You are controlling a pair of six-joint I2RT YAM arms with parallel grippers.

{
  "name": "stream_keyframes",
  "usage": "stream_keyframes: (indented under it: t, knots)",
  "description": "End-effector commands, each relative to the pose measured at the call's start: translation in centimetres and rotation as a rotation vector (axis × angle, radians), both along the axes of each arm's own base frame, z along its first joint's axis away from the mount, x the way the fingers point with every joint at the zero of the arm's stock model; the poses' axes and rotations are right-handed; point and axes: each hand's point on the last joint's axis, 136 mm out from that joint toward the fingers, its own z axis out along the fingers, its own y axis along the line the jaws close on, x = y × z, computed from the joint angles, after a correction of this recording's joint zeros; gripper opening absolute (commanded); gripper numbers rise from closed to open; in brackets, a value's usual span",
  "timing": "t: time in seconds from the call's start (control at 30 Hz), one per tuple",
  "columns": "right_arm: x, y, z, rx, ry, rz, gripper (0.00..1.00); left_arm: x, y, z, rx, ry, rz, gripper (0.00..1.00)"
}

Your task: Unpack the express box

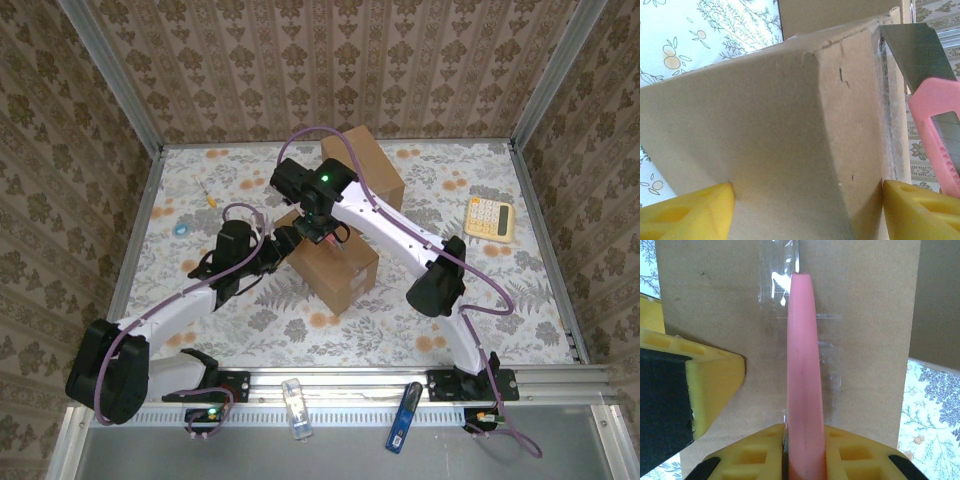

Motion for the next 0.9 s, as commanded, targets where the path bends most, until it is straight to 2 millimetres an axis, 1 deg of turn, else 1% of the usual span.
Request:
stream_keyframes:
  t: [0.0, 0.5, 0.87]
  knots:
    - [-0.1, -0.5, -0.3, -0.051, -0.005, -0.02, 0.0, -1.3, 0.4, -2.0, 0.033, 0.081, -0.001, 0.75]
    - [-1.4, -1.1, -0.7, -0.105, 0.021, -0.019, 0.0, -1.3, 0.5, -2.2, 0.036, 0.084, 0.006, 0.75]
    - [-2.2, -1.9, -1.2, -0.147, 0.056, -0.019, 0.0, -1.3, 0.6, -2.1, 0.036, 0.082, 0.012, 0.75]
